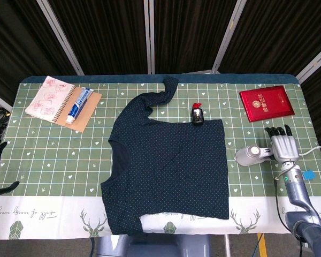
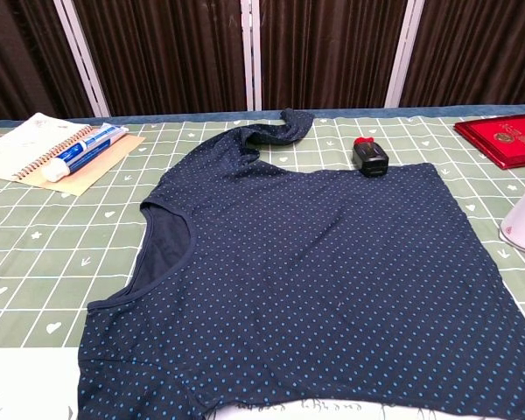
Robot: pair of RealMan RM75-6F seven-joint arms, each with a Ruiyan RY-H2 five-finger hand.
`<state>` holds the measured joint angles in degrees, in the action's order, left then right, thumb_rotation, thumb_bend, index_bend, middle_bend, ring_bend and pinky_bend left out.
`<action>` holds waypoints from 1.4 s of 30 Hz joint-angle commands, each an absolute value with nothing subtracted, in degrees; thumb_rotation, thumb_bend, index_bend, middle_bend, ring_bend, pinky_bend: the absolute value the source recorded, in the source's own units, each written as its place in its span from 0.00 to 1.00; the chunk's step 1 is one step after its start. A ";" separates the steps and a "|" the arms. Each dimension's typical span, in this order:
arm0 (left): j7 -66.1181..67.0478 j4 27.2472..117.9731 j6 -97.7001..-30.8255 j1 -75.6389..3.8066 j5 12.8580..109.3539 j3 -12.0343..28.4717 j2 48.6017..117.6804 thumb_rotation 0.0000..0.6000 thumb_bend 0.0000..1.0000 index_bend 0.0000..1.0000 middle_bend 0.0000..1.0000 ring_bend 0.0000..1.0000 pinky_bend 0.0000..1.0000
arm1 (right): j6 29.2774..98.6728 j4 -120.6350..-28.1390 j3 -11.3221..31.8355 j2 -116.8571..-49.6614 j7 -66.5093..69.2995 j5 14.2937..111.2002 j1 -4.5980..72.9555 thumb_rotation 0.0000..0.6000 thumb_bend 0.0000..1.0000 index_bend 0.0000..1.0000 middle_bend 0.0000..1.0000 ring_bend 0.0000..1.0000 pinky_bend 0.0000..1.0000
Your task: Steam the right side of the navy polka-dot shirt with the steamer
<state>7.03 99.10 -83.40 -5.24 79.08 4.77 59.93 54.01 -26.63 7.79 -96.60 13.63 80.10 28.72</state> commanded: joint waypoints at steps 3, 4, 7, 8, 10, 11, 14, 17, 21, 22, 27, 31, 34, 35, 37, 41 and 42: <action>7.23 98.96 -83.22 -5.39 78.78 4.86 60.09 1.00 0.00 0.00 0.00 0.00 0.00 | 52.39 -24.53 6.05 -96.90 18.57 81.93 29.75 1.00 0.59 0.46 0.59 0.47 0.52; 7.30 98.93 -83.18 -5.41 78.73 4.85 60.13 1.00 0.00 0.00 0.00 0.00 0.00 | 52.42 -24.23 5.62 -96.82 19.75 82.43 29.83 1.00 0.60 0.50 0.61 0.50 0.58; 7.46 98.86 -83.03 -5.49 78.66 4.78 60.29 1.00 0.00 0.00 0.00 0.00 0.00 | 53.18 -22.63 4.44 -97.04 22.77 83.84 29.86 1.00 0.63 0.63 0.69 0.57 0.75; 7.54 98.87 -83.04 -5.51 78.70 4.77 60.32 1.00 0.00 0.00 0.00 0.00 0.00 | 53.61 -22.16 3.71 -97.00 24.43 84.67 29.82 1.00 0.64 0.68 0.70 0.60 0.81; 7.57 98.90 -83.10 -5.50 78.75 4.74 60.34 1.00 0.00 0.00 0.00 0.00 0.00 | 54.23 -21.20 2.77 -97.03 26.64 85.73 29.73 1.00 0.66 0.76 0.71 0.63 0.87; 7.54 98.92 -83.13 -5.50 78.77 4.72 60.34 1.00 0.00 0.00 0.00 0.00 0.00 | 55.13 -20.65 2.37 -97.06 28.19 86.29 29.66 1.00 0.67 0.79 0.71 0.65 0.90; 7.45 98.91 -83.12 -5.50 78.81 4.68 60.30 1.00 0.00 0.00 0.00 0.00 0.00 | 56.96 -19.56 1.61 -96.99 32.09 87.32 29.47 1.00 0.70 0.84 0.71 0.68 0.96; 7.37 98.91 -83.09 -5.52 78.83 4.67 60.26 1.00 0.00 0.00 0.00 0.00 0.00 | 58.22 -18.94 1.25 -96.89 34.43 87.87 29.42 1.00 0.72 0.84 0.70 0.69 0.97; 7.18 98.93 -83.04 -5.56 78.90 4.63 60.20 1.00 0.00 0.00 0.00 0.00 0.00 | 61.73 -18.73 1.09 -96.32 38.39 88.68 29.65 1.00 0.73 0.83 0.70 0.69 0.97; 7.11 98.92 -83.01 -5.58 78.86 4.65 60.18 1.00 0.00 0.00 0.00 0.00 0.00 | 63.01 -18.92 1.06 -96.04 39.09 89.00 29.89 1.00 0.73 0.83 0.70 0.69 0.97; 6.77 98.86 -82.82 -5.68 78.61 4.77 60.04 1.00 0.00 0.00 0.00 0.00 0.00 | 66.36 -20.87 1.23 -95.12 41.33 89.75 31.07 1.00 0.75 0.84 0.70 0.70 0.97; 6.43 98.67 -82.66 -5.73 78.23 4.90 59.93 1.00 0.00 0.00 0.00 0.00 0.00 | 69.22 -24.78 1.22 -94.49 42.51 91.07 33.21 1.00 0.75 0.84 0.70 0.70 0.97; 6.34 98.48 -82.37 -5.87 77.96 4.98 59.95 1.00 0.00 0.00 0.00 0.00 0.00 | 70.02 -27.54 0.40 -94.22 41.18 92.77 34.97 1.00 0.75 0.84 0.69 0.70 0.97; 6.36 98.41 -82.29 -5.91 77.89 5.00 59.97 1.00 0.00 0.00 0.00 0.00 0.00 | 70.11 -28.50 0.25 -94.17 40.87 93.16 35.50 1.00 0.74 0.84 0.69 0.70 0.97; 6.37 98.36 -82.22 -5.94 77.80 5.01 60.01 1.00 0.00 0.00 0.00 0.00 0.00 | 70.16 -29.52 0.05 -94.13 40.58 93.60 36.04 1.00 0.74 0.84 0.69 0.70 0.97; 6.41 98.14 -81.95 -6.07 77.31 5.15 60.09 1.00 0.00 0.00 0.00 0.00 0.00 | 70.26 -33.02 -0.66 -94.15 39.12 95.26 38.03 1.00 0.74 0.84 0.69 0.70 0.97; 6.42 98.05 -81.84 -6.11 77.09 5.21 60.14 1.00 0.00 0.00 0.00 0.00 0.00 | 70.25 -34.11 -0.89 -94.26 38.63 95.84 38.72 1.00 0.74 0.84 0.69 0.70 0.97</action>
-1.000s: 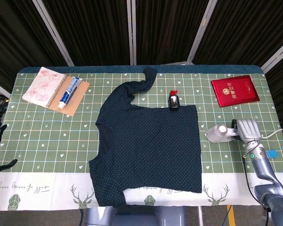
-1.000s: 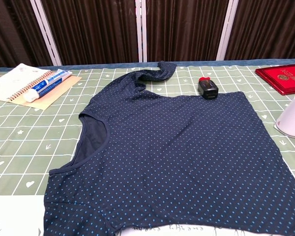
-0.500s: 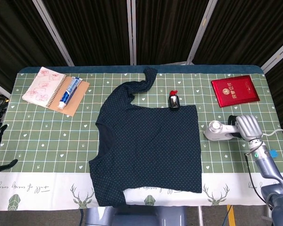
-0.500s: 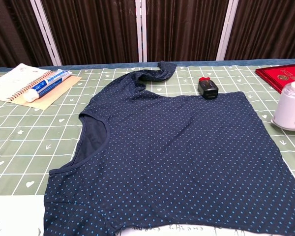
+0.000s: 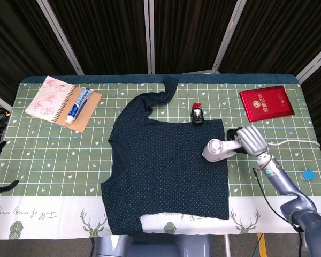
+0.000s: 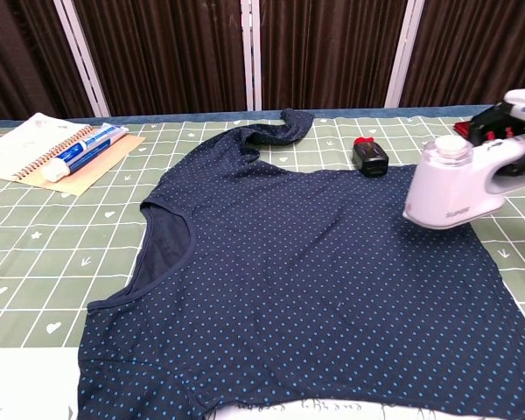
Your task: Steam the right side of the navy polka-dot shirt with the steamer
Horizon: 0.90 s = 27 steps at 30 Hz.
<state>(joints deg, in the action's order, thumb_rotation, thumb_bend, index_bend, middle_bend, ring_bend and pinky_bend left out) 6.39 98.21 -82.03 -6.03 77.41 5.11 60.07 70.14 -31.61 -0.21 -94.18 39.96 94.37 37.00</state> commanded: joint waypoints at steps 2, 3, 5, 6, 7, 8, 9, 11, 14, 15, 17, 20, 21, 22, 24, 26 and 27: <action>6.46 97.89 -81.59 -6.22 76.71 5.32 60.20 1.00 0.00 0.00 0.00 0.00 0.00 | 69.80 -36.26 -1.24 -94.35 37.75 96.67 39.94 1.00 0.74 0.84 0.69 0.70 0.97; 6.50 97.81 -81.51 -6.27 76.53 5.37 60.24 1.00 0.00 0.00 0.00 0.00 0.00 | 69.78 -37.26 -1.32 -94.40 37.27 97.03 40.46 1.00 0.74 0.84 0.69 0.70 0.97; 6.57 97.64 -81.27 -6.38 76.21 5.46 60.33 1.00 0.00 0.00 0.00 0.00 0.00 | 69.59 -39.64 -1.49 -94.56 36.48 97.71 41.54 1.00 0.74 0.84 0.69 0.70 0.97; 6.65 97.54 -81.17 -6.44 76.06 5.49 60.38 1.00 0.00 0.00 0.00 0.00 0.00 | 69.71 -40.79 -1.57 -94.75 36.27 98.12 42.05 1.00 0.74 0.84 0.69 0.70 0.97; 6.73 97.43 -81.00 -6.51 75.90 5.50 60.46 1.00 0.00 0.00 0.00 0.00 0.00 | 70.18 -42.15 -1.86 -95.25 35.99 99.08 42.78 1.00 0.74 0.84 0.69 0.70 0.97; 6.86 97.27 -80.78 -6.61 75.59 5.56 60.58 1.00 0.00 0.00 0.00 0.00 0.00 | 70.82 -43.50 -2.12 -96.35 35.34 100.19 43.63 1.00 0.74 0.84 0.69 0.70 0.97; 6.93 97.21 -80.70 -6.68 75.47 5.61 60.64 1.00 0.00 0.00 0.00 0.00 0.00 | 71.04 -43.68 -2.19 -96.90 34.70 100.49 43.86 1.00 0.74 0.84 0.69 0.70 0.97; 7.04 97.16 -80.64 -6.72 75.33 5.64 60.71 1.00 0.00 0.00 0.00 0.00 0.00 | 71.56 -43.66 -2.41 -97.83 33.94 101.06 44.14 1.00 0.74 0.84 0.69 0.70 0.97; 7.14 97.07 -80.54 -6.79 75.15 5.66 60.80 1.00 0.00 0.00 0.00 0.00 0.00 | 72.08 -43.29 -3.17 -99.57 33.45 102.21 44.69 1.00 0.74 0.84 0.69 0.70 0.97; 7.16 97.06 -80.54 -6.79 75.12 5.67 60.81 1.00 0.00 0.00 0.00 0.00 0.00 | 72.11 -43.25 -3.26 -99.75 33.46 102.32 44.73 1.00 0.74 0.83 0.69 0.70 0.97; 7.25 96.99 -80.47 -6.83 74.99 5.68 60.85 1.00 0.00 0.00 0.00 0.00 0.00 | 72.29 -43.06 -3.71 -100.54 33.57 102.85 44.98 1.00 0.74 0.83 0.69 0.70 0.97; 7.32 96.89 -80.32 -6.90 74.78 5.70 60.94 1.00 0.00 0.00 0.00 0.00 0.00 | 72.73 -42.60 -4.49 -101.93 33.78 103.60 45.19 1.00 0.74 0.83 0.68 0.70 0.97; 7.38 96.88 -80.30 -6.93 74.77 5.70 60.96 1.00 0.00 0.00 0.00 0.00 0.00 | 72.83 -42.38 -4.67 -102.31 33.75 103.75 45.22 1.00 0.74 0.83 0.68 0.70 0.97; 7.44 96.88 -80.27 -6.96 74.77 5.68 60.99 1.00 0.00 0.00 0.00 0.00 0.00 | 72.84 -42.22 -4.86 -102.64 33.90 103.84 45.24 1.00 0.74 0.83 0.68 0.70 0.97; 7.51 96.87 -80.21 -7.00 74.74 5.66 61.03 1.00 0.00 0.00 0.00 0.00 0.00 | 72.87 -41.97 -5.14 -103.26 34.39 103.84 45.18 1.00 0.74 0.83 0.68 0.70 0.97; 7.49 96.85 -80.18 -7.01 74.68 5.65 61.03 1.00 0.00 0.00 0.00 0.00 0.00 | 73.07 -41.42 -5.35 -103.82 34.83 103.80 45.02 1.00 0.74 0.83 0.68 0.70 0.97; 7.45 96.83 -80.17 -7.01 74.64 5.67 61.03 1.00 0.00 0.00 0.00 0.00 0.00 | 73.15 -40.86 -5.59 -104.18 35.03 103.81 44.85 1.00 0.74 0.83 0.68 0.70 0.97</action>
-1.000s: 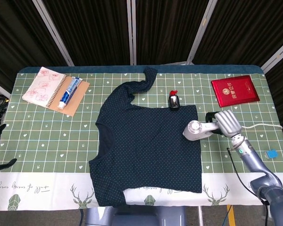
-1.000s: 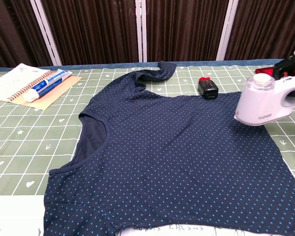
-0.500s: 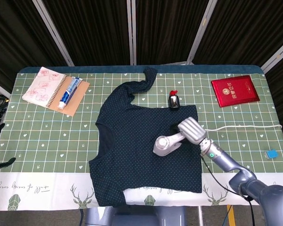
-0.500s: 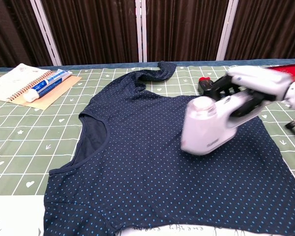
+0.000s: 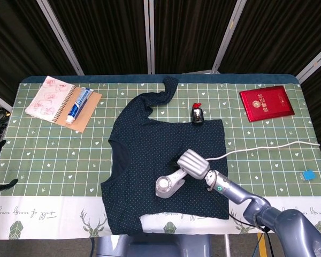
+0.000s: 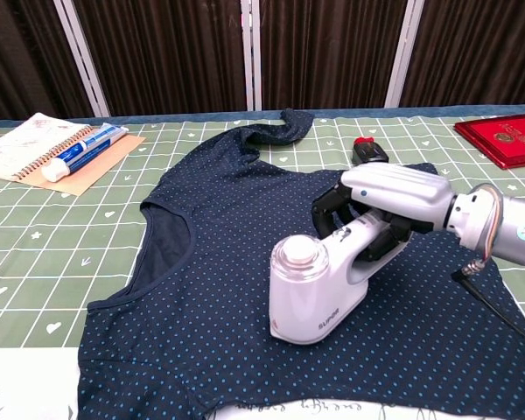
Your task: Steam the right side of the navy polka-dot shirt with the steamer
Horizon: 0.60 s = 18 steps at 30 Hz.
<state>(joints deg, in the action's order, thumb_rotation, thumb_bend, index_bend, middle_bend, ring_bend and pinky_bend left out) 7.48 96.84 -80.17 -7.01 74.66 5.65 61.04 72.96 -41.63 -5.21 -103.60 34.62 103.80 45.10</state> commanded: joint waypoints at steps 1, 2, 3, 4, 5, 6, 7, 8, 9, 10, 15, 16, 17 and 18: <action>7.43 96.83 -80.19 -7.02 74.67 5.67 61.02 1.00 0.00 0.00 0.00 0.00 0.00 | 73.20 -40.05 -5.92 -104.48 35.09 103.81 44.51 1.00 0.74 0.83 0.68 0.70 0.97; 7.43 96.85 -80.18 -7.03 74.70 5.64 61.02 1.00 0.00 0.00 0.00 0.00 0.00 | 73.52 -38.85 -6.24 -104.91 35.46 103.83 44.10 1.00 0.74 0.83 0.68 0.70 0.97; 7.44 96.86 -80.17 -7.03 74.72 5.61 61.03 1.00 0.00 0.00 0.00 0.00 0.00 | 73.83 -38.00 -6.40 -105.22 35.86 103.83 43.86 1.00 0.74 0.83 0.68 0.70 0.97; 7.45 96.87 -80.16 -7.04 74.74 5.58 61.04 1.00 0.00 0.00 0.00 0.00 0.00 | 74.10 -37.17 -6.58 -105.46 36.31 103.85 43.64 1.00 0.74 0.83 0.68 0.70 0.97; 7.46 96.88 -80.12 -7.06 74.75 5.57 61.04 1.00 0.00 0.00 0.00 0.00 0.00 | 74.58 -36.09 -6.80 -105.69 36.89 103.91 43.38 1.00 0.74 0.83 0.68 0.70 0.97; 7.45 96.89 -80.10 -7.07 74.74 5.55 61.04 1.00 0.00 0.00 0.00 0.00 0.00 | 75.04 -35.30 -6.89 -105.84 37.35 103.92 43.17 1.00 0.74 0.83 0.68 0.70 0.97; 7.46 96.90 -80.10 -7.06 74.73 5.53 61.06 1.00 0.00 0.00 0.00 0.00 0.00 | 75.51 -34.46 -7.01 -105.94 37.84 103.91 42.90 1.00 0.74 0.83 0.68 0.70 0.97; 7.50 96.91 -80.10 -7.07 74.74 5.51 61.07 1.00 0.00 0.00 0.00 0.00 0.00 | 76.00 -33.33 -7.17 -106.09 38.40 103.93 42.64 1.00 0.74 0.83 0.68 0.70 0.97; 7.58 96.94 -80.09 -7.08 74.77 5.48 61.10 1.00 0.00 0.00 0.00 0.00 0.00 | 76.31 -32.29 -7.27 -106.11 38.73 103.84 42.33 1.00 0.74 0.83 0.68 0.70 0.97; 7.66 96.94 -80.08 -7.09 74.80 5.44 61.13 1.00 0.00 0.00 0.00 0.00 0.00 | 76.54 -31.34 -7.41 -106.15 39.18 103.77 42.03 1.00 0.74 0.83 0.68 0.70 0.97; 8.12 96.95 -80.07 -7.16 74.87 5.30 61.37 1.00 0.00 0.00 0.00 0.00 0.00 | 77.41 -25.61 -8.54 -106.16 41.51 103.59 40.10 1.00 0.74 0.83 0.68 0.70 0.97; 8.19 96.95 -80.08 -7.17 74.86 5.30 61.40 1.00 0.00 0.00 0.00 0.00 0.00 | 77.49 -24.60 -8.66 -106.13 41.95 103.46 39.71 1.00 0.74 0.83 0.68 0.70 0.97; 8.27 96.96 -80.09 -7.18 74.86 5.29 61.43 1.00 0.00 0.00 0.00 0.00 0.00 | 77.52 -23.61 -8.75 -106.09 42.41 103.31 39.32 1.00 0.74 0.83 0.68 0.70 0.97; 8.39 96.98 -80.11 -7.20 74.89 5.28 61.48 1.00 0.00 0.00 0.00 0.00 0.00 | 77.47 -22.37 -8.77 -106.02 43.10 103.00 38.80 1.00 0.74 0.83 0.68 0.70 0.97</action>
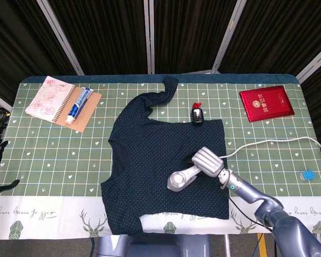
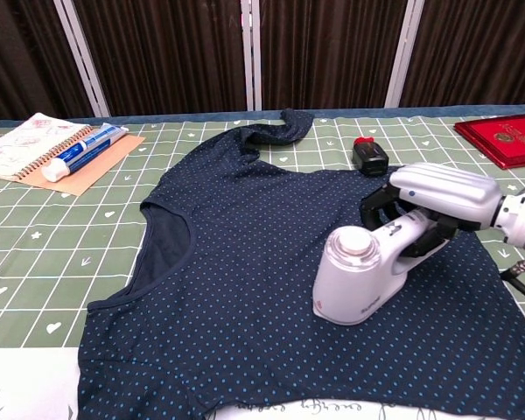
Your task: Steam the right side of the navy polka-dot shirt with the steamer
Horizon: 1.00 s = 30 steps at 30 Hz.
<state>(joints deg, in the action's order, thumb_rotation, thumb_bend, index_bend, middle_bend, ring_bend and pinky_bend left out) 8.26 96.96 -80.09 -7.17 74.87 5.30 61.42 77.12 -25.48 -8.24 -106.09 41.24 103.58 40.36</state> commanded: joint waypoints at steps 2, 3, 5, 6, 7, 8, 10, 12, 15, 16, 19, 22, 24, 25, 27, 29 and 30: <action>8.63 97.00 -80.11 -7.25 74.95 5.23 61.59 1.00 0.00 0.00 0.00 0.00 0.00 | 77.12 -20.26 -8.78 -105.78 44.34 102.39 37.87 1.00 0.74 0.83 0.68 0.70 0.97; 8.73 97.02 -80.09 -7.27 74.97 5.20 61.65 1.00 0.00 0.00 0.00 0.00 0.00 | 77.03 -19.42 -8.84 -105.69 44.81 102.23 37.53 1.00 0.74 0.83 0.68 0.70 0.97; 8.83 97.03 -80.08 -7.28 74.98 5.16 61.71 1.00 0.00 0.00 0.00 0.00 0.00 | 77.02 -18.52 -8.93 -105.66 45.37 102.12 37.21 1.00 0.74 0.83 0.68 0.70 0.97; 8.95 97.03 -80.06 -7.31 75.00 5.13 61.78 1.00 0.00 0.00 0.00 0.00 0.00 | 76.96 -17.87 -8.95 -105.60 45.81 101.98 36.92 1.00 0.74 0.83 0.68 0.70 0.97; 9.07 97.05 -80.04 -7.33 75.00 5.11 61.83 1.00 0.00 0.00 0.00 0.00 0.00 | 76.92 -17.30 -8.95 -105.56 46.24 101.82 36.67 1.00 0.74 0.83 0.68 0.70 0.97; 9.13 97.08 -80.02 -7.34 75.01 5.09 61.87 1.00 0.00 0.00 0.00 0.00 0.00 | 76.90 -16.95 -8.94 -105.54 46.51 101.73 36.53 1.00 0.74 0.82 0.68 0.70 0.97; 9.35 97.18 -79.99 -7.40 75.13 5.01 61.99 1.00 0.00 0.00 0.00 0.00 0.00 | 76.73 -16.00 -8.87 -105.43 47.38 101.37 36.07 1.00 0.74 0.82 0.68 0.70 0.97; 9.67 97.31 -80.08 -7.43 75.26 4.94 62.12 1.00 0.00 0.00 0.00 0.00 0.00 | 76.81 -15.36 -9.04 -105.47 48.37 101.34 35.80 1.00 0.75 0.82 0.68 0.70 0.97; 9.84 97.41 -80.12 -7.44 75.29 4.90 62.20 1.00 0.00 0.00 0.00 0.00 0.00 | 77.04 -14.85 -9.42 -105.76 48.68 101.61 35.74 1.00 0.75 0.82 0.68 0.70 0.97; 9.86 97.42 -80.12 -7.45 75.31 4.89 62.21 1.00 0.00 0.00 0.00 0.00 0.00 | 77.11 -14.81 -9.52 -105.83 48.73 101.70 35.75 1.00 0.75 0.82 0.68 0.70 0.97; 9.87 97.48 -80.16 -7.47 75.36 4.90 62.21 1.00 0.00 0.00 0.00 0.00 0.00 | 77.40 -14.85 -9.95 -106.14 48.89 102.09 35.86 1.00 0.75 0.82 0.68 0.70 0.97; 9.77 97.45 -80.26 -7.43 75.36 4.92 62.17 1.00 0.00 0.00 0.00 0.00 0.00 | 78.15 -15.24 -10.48 -106.45 48.91 102.67 36.08 1.00 0.75 0.82 0.68 0.70 0.97; 9.68 97.45 -80.26 -7.42 75.32 4.94 62.15 1.00 0.00 0.00 0.00 0.00 0.00 | 78.82 -15.63 -10.84 -106.62 48.90 103.12 36.25 1.00 0.75 0.82 0.68 0.70 0.97; 9.63 97.43 -80.25 -7.43 75.31 4.95 62.13 1.00 0.00 0.00 0.00 0.00 0.00 | 79.34 -15.96 -11.10 -106.73 48.82 103.47 36.38 1.00 0.75 0.82 0.68 0.70 0.97; 9.58 97.45 -80.23 -7.44 75.34 4.94 62.10 1.00 0.00 0.00 0.00 0.00 0.00 | 80.49 -16.64 -11.73 -106.96 48.32 104.32 36.72 1.00 0.75 0.82 0.68 0.70 0.97; 9.53 97.47 -80.25 -7.43 75.38 4.92 62.05 1.00 0.00 0.00 0.00 0.00 0.00 | 81.58 -17.55 -12.29 -107.17 47.80 105.10 37.03 1.00 0.75 0.82 0.68 0.70 0.97; 9.51 97.48 -80.28 -7.42 75.40 4.93 62.03 1.00 0.00 0.00 0.00 0.00 0.00 | 82.07 -17.99 -12.51 -107.26 47.56 105.43 37.16 1.00 0.75 0.82 0.68 0.70 0.97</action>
